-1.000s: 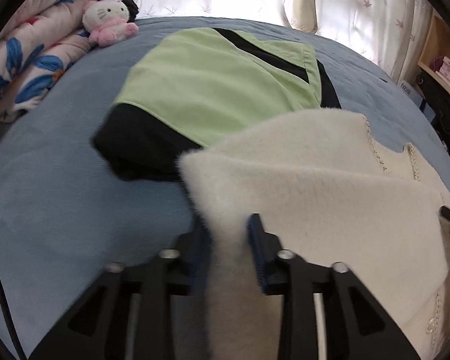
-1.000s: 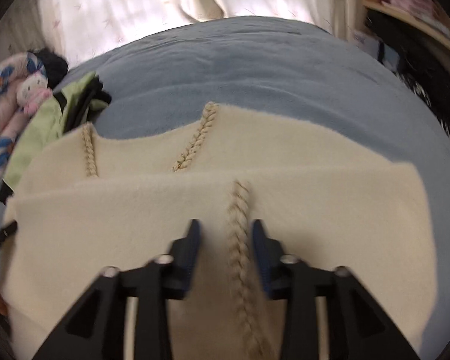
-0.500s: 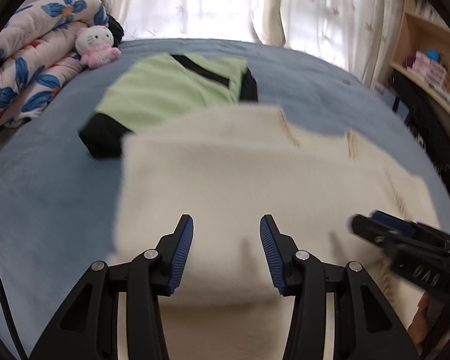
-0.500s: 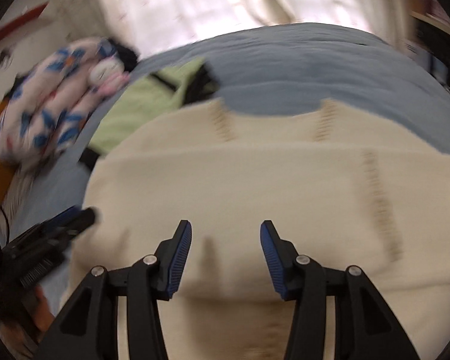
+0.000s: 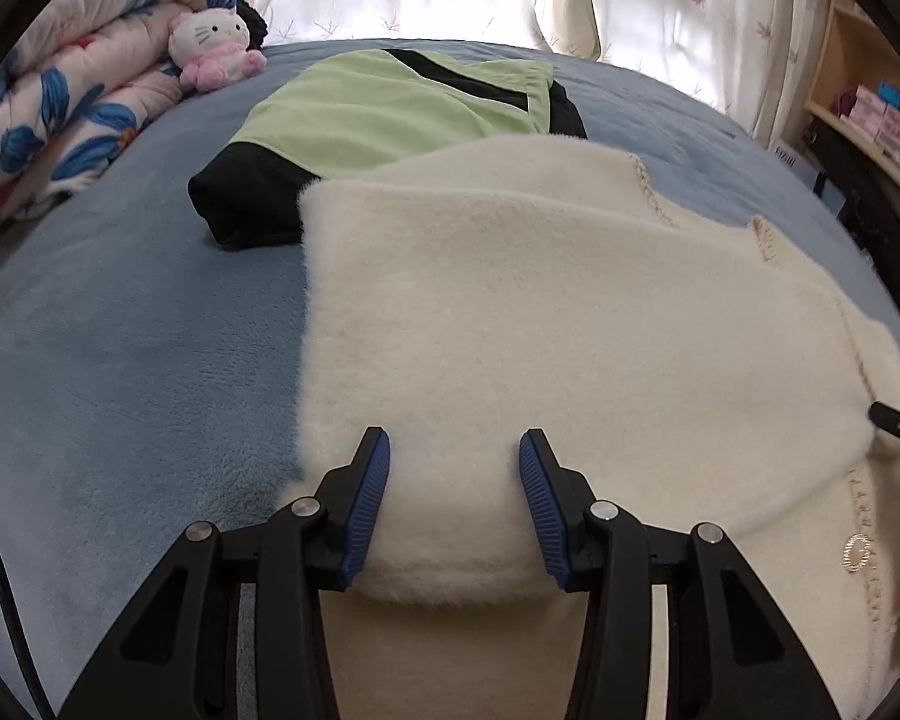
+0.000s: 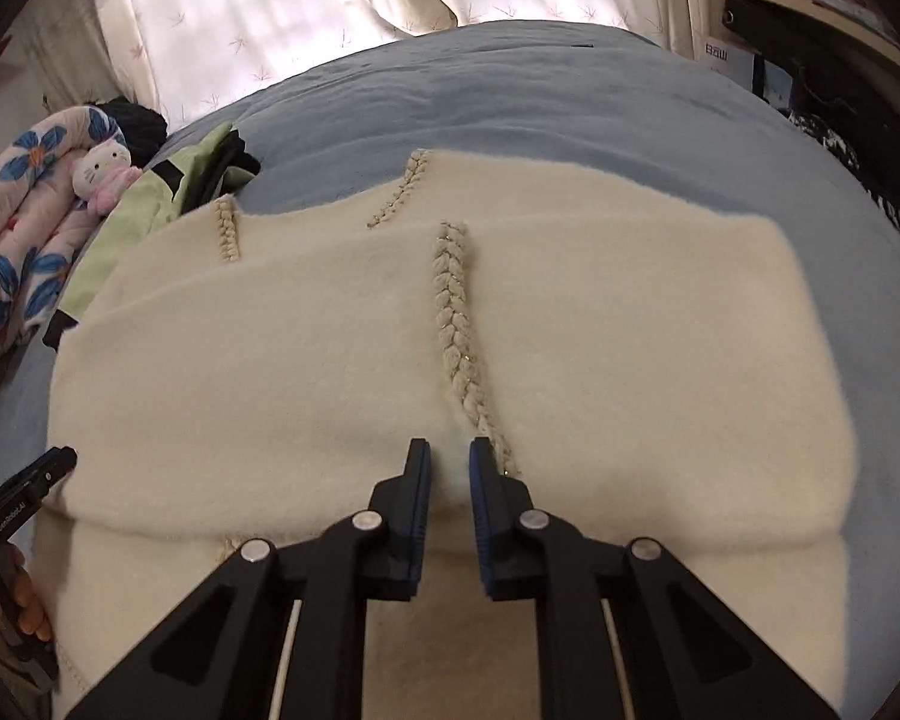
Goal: Fold large clothes
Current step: 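Fold the cardigan side inward and release both tools, then withdraw both open tools and move them to the braided hem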
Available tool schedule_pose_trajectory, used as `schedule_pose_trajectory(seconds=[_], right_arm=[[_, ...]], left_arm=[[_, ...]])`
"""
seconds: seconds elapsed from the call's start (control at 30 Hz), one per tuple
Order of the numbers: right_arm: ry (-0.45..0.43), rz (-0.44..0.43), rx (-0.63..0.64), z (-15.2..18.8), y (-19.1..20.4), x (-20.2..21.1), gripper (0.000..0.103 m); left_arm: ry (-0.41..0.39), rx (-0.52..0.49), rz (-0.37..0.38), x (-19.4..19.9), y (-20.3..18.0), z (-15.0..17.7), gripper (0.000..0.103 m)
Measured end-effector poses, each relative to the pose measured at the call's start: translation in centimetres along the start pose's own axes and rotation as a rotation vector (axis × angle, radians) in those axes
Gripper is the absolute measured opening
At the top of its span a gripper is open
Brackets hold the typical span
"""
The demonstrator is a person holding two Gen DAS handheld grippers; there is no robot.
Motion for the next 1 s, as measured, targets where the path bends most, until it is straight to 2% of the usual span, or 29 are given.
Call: schedule_pose_trajectory(seconds=[0.13,0.23,0.33,0.37,0.43,0.5,0.7,1.0], right_arm=[[-0.005,0.072,0.042,0.1,1.2,0.0,0.016],[-0.01,0.065,0.042,0.0,1.7,0.0,0.018],[-0.007,0.038,0.015,0.1,1.4,0.4,0.021],[-0.007,0.032,0.008,0.1,1.5,0.5,0.022],[-0.003,0.036,-0.002,0.3,1.5,0.8,0.028],[-0.005,0.063,-0.001,0.4,1.6,1.1,0.044],[-0.027,0.079,-0.009,0.9,1.7,2.2,0.047],[-0.022,0.049,-0.069,2.1,1.7,2.9,0.047]], left_arm=[[0.0,0.0,-0.021,0.0,-0.1,-0.1,0.045],[0.013,-0.003,-0.013,0.1,-0.1,-0.1,0.049],[0.028,-0.008,0.001,0.3,-0.4,0.0,0.059],[0.032,-0.013,0.007,0.4,-0.6,0.1,0.066],[0.03,-0.023,0.006,0.9,-1.0,0.4,0.072],[0.023,-0.038,-0.005,1.4,-1.3,0.8,0.075],[0.02,-0.057,-0.018,2.5,-1.4,1.5,0.076],[0.058,-0.001,-0.01,3.6,-0.5,2.1,0.076]])
Point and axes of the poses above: each gripper's, at about its wrist camera, not at the fingertips, and x roughly against the way its jaws point, y to its left, z to its underside, the point moved 4 cm from there along -x, roughly the way its jaws point, and after that the axes turned 12 degrees about x, right-handed, at the moved point
